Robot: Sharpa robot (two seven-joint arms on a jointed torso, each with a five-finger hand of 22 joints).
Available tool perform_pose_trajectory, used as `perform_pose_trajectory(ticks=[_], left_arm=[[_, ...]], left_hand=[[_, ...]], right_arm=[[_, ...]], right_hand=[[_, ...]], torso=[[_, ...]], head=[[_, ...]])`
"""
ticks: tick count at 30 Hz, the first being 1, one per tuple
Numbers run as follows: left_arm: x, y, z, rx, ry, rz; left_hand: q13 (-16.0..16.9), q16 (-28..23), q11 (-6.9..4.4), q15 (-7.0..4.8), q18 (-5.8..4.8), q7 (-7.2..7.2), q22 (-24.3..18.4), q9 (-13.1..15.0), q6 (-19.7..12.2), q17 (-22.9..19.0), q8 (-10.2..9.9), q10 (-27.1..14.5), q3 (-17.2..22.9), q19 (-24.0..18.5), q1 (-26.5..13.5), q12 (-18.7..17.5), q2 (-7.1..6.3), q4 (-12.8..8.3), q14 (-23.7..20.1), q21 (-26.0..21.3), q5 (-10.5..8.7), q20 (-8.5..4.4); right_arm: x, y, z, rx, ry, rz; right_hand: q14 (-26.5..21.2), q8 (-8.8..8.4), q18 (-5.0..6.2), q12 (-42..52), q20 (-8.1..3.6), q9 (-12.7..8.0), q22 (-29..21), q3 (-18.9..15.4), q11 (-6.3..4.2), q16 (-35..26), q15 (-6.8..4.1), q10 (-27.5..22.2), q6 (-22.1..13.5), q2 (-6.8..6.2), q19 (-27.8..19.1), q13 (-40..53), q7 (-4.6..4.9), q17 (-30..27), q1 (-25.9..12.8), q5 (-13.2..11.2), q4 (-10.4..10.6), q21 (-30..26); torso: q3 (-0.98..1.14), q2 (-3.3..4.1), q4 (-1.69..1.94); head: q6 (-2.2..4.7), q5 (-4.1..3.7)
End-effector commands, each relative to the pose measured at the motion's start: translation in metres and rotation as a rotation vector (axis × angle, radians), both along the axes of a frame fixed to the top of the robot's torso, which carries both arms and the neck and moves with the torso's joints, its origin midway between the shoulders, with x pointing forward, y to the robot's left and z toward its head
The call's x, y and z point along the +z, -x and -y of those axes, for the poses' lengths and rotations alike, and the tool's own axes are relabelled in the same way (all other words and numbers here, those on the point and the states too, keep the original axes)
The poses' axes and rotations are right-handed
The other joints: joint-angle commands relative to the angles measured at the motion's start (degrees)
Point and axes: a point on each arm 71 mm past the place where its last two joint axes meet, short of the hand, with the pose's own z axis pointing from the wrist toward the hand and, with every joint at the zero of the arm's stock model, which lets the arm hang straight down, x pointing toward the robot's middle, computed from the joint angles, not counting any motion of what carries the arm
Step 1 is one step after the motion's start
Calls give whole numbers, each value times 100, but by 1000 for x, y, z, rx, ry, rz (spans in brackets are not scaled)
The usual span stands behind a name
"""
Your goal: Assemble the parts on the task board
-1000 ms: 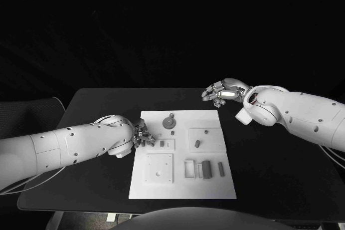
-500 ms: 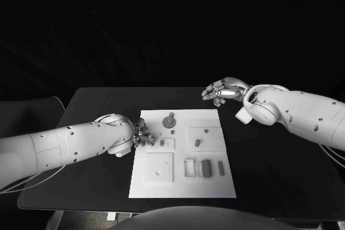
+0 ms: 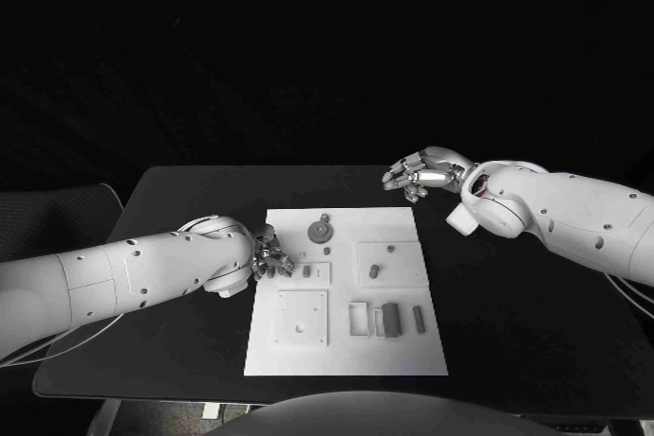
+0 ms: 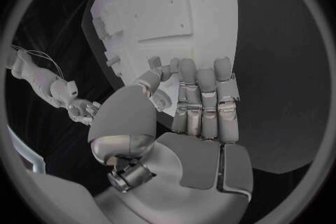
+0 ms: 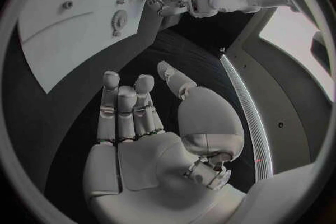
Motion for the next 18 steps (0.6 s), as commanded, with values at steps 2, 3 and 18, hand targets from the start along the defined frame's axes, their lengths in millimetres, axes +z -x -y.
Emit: perform_pose_trajectory(ticks=[2,3,18], left_arm=[[-4,2,-1,-10,-24,-18],[-4,2,-1,-10,-24,-18],[-5,0,-1,-1,-27,-18]], left_hand=[[8,23,-29,1,84,-8,140,11,31,5,32,2,837,19,32,20,67,-876,22,38,14,-15],[9,23,-29,1,84,-8,139,11,31,5,32,2,837,19,31,20,68,-876,22,38,14,-14],[15,-5,-2,13,72,16,117,112,-42,-37,-11,-58,804,-54,-122,-4,14,-670,-30,60,-667,-2]], right_arm=[[-1,1,-1,16,-4,-6],[-1,1,-2,16,-4,-6],[-1,1,-1,16,-4,-7]], right_hand=[[-46,-28,80,14,10,-9,74,9,213,-27,3,-963,261,-5,42,-6,224,-8,-42,-5,21,-9],[-46,-28,80,14,10,-9,74,9,213,-27,3,-963,261,-5,42,-6,224,-8,-42,-5,21,-9],[-46,-29,80,16,11,-9,75,9,213,-27,3,-963,263,1,42,-8,225,-9,-53,-6,30,-10]], torso=[[-1,0,3],[0,0,2],[8,0,-6]], head=[[-5,-2],[-6,-2],[-10,-8]])
